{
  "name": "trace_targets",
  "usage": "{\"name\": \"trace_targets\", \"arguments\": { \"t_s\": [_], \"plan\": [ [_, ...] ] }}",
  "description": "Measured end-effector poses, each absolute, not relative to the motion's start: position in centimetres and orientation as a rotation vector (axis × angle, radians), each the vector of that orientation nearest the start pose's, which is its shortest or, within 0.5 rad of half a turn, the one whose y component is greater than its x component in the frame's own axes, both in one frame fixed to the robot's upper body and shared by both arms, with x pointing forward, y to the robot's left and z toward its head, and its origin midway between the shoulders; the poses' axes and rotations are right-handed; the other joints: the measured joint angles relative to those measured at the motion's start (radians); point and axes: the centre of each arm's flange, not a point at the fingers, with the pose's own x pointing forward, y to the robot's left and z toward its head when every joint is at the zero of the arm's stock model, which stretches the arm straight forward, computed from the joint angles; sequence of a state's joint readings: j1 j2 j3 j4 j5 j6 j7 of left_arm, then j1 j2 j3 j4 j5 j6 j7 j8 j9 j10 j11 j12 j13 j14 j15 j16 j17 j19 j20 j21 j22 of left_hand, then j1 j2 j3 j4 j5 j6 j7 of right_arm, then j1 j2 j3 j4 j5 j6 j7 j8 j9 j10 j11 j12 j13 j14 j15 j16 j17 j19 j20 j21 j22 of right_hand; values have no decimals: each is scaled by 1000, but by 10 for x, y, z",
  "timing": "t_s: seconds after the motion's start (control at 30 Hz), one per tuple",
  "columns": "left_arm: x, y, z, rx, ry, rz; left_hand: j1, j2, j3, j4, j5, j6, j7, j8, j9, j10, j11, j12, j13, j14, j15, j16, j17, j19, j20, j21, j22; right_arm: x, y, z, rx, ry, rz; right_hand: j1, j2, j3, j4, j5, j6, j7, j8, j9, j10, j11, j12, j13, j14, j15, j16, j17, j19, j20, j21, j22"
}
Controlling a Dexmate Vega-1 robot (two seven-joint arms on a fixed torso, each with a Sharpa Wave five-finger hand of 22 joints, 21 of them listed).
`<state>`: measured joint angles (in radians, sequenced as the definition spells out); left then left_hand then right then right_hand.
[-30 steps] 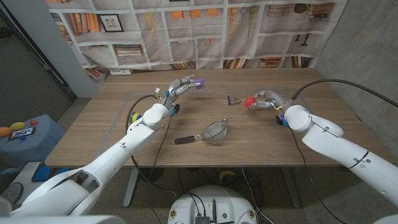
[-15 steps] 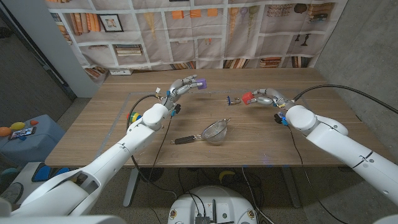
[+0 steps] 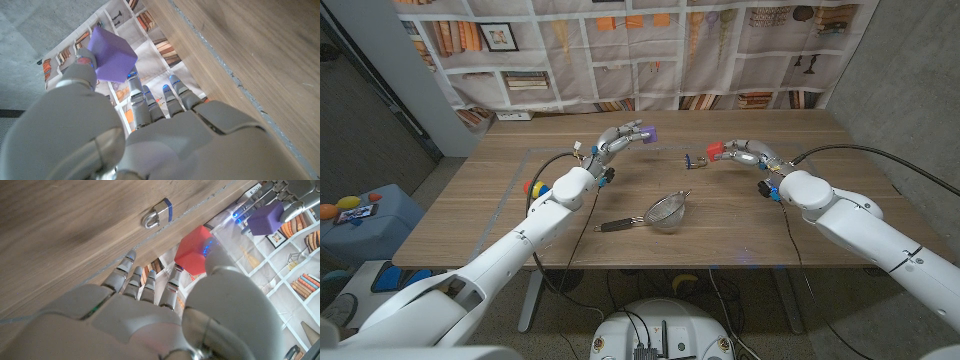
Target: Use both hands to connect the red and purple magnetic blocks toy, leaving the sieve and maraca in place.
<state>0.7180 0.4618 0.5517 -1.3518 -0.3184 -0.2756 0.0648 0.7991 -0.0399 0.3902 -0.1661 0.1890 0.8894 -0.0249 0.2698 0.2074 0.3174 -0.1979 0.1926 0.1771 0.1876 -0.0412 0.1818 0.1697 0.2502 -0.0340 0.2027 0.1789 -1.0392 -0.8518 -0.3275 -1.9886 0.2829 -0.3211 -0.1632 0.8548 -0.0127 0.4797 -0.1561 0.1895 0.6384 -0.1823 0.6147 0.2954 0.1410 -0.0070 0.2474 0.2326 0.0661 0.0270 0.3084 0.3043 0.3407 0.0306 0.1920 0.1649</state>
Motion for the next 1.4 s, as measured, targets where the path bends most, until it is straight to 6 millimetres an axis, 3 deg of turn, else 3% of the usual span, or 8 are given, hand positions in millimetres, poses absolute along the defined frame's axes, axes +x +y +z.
{"name": "trace_targets", "arguments": {
  "t_s": [0.63, 0.83, 1.2, 1.4],
  "plan": [
    [643, 161, 14, 271, -745, -356, -3, 3, -7, 1, -1, 0, 0, -8, -1, 0, 0, 0, 0, 0, 0, 0, 0, 0, 0, 0, 0, 561, -254, 4, -482, -497, 185, -5, 6, -9, 2, 8, 0, 0, 0, -8, 0, 11, -4, 0, -13, 13, 0, 5, -14, 0, -4, 0],
    [642, 158, 14, 267, -748, -375, -5, 5, -7, 1, -1, 0, 0, -12, -1, 0, 11, 0, 0, 0, 0, 0, 0, 0, 0, 0, 0, 563, -249, 5, -441, -515, 212, -9, 10, -10, 2, 8, 0, 0, 0, -11, 0, 11, -4, 0, -18, 18, -4, 9, -24, 2, -4, 0],
    [641, 149, 16, 262, -755, -426, -5, 5, -8, 0, -1, 0, 0, -18, 0, -5, 16, 0, 0, -8, 1, 0, 0, -4, 4, 0, 0, 567, -240, 7, -376, -538, 265, -9, 10, -18, 1, 15, 0, 0, 0, -18, -13, 16, -12, 0, -40, 21, -7, 9, -46, 14, -11, 0],
    [641, 145, 17, 260, -758, -449, -7, 7, -14, 3, -2, 0, 0, -18, 0, -5, 16, 0, 0, -8, 0, 0, 0, -7, 7, 0, 0, 568, -235, 8, -351, -549, 293, -9, 10, -21, -1, 15, 0, 0, 0, -23, -15, 18, -12, 0, -45, 27, -7, 14, -32, 29, -7, 0]
  ]
}}
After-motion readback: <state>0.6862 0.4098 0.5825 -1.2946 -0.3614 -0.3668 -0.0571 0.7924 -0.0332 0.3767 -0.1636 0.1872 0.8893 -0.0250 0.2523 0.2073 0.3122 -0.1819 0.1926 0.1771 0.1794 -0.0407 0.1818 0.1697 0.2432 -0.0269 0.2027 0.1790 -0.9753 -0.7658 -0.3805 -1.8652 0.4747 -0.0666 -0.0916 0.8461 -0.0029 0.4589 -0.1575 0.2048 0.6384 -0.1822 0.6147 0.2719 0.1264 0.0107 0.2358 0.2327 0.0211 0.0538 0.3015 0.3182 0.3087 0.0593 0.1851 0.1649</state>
